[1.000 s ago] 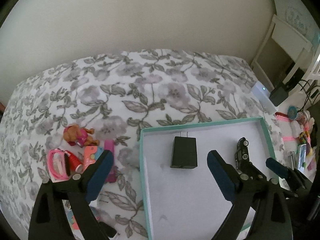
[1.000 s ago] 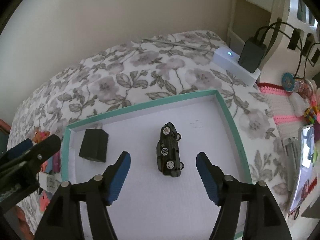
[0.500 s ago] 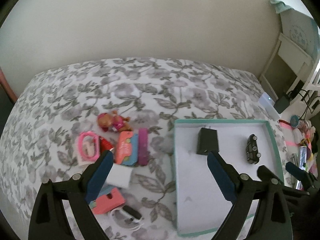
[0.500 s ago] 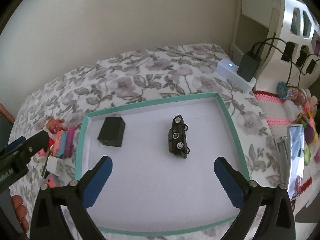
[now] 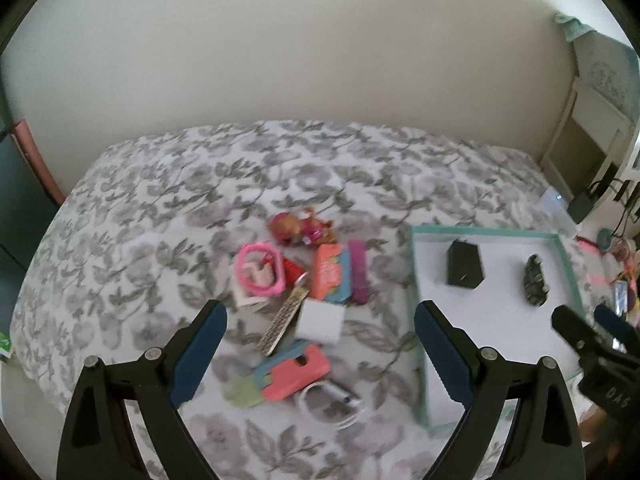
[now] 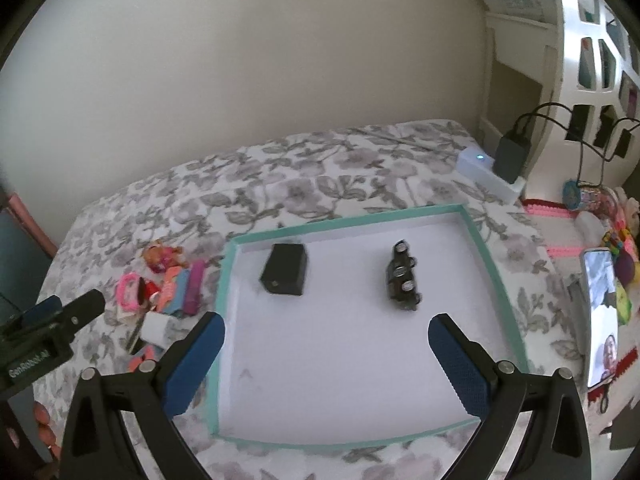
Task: Organize rigid objects
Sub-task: 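Withdraw both grippers from the tray back toward the pile, then grasp the white smartwatch with the right gripper while left gripper grasps the pink-blue toy knife, then carry the smartwatch and toy knife over the tray and open both grippers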
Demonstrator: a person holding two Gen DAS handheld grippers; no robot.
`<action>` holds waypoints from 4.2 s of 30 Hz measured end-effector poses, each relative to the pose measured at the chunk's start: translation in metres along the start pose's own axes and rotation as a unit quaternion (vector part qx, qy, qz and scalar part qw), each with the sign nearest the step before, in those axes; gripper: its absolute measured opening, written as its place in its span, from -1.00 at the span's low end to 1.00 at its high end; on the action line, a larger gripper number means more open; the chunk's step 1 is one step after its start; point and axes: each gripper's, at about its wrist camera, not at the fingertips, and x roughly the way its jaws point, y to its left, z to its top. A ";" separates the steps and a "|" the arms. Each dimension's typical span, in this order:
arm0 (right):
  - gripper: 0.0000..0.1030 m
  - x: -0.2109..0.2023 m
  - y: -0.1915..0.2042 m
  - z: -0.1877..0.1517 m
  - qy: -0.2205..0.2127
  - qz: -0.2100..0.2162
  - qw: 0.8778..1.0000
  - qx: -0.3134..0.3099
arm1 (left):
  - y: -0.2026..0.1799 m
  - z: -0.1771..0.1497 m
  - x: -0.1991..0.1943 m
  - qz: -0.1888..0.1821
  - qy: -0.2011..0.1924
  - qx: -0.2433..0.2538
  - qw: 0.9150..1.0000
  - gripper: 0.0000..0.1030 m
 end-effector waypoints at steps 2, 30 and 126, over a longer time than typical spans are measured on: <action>1.00 0.000 0.009 0.000 0.000 0.004 1.000 -0.009 | 0.010 -0.002 0.003 0.013 0.013 -0.001 1.000 0.85; 0.84 0.075 0.152 -0.050 0.115 0.105 0.977 -0.146 | 0.120 -0.032 0.075 0.049 0.150 -0.130 0.979 0.84; 0.11 0.051 0.075 -0.024 0.128 0.085 0.988 -0.028 | -0.005 -0.033 0.074 -0.045 0.173 -0.003 0.984 -0.05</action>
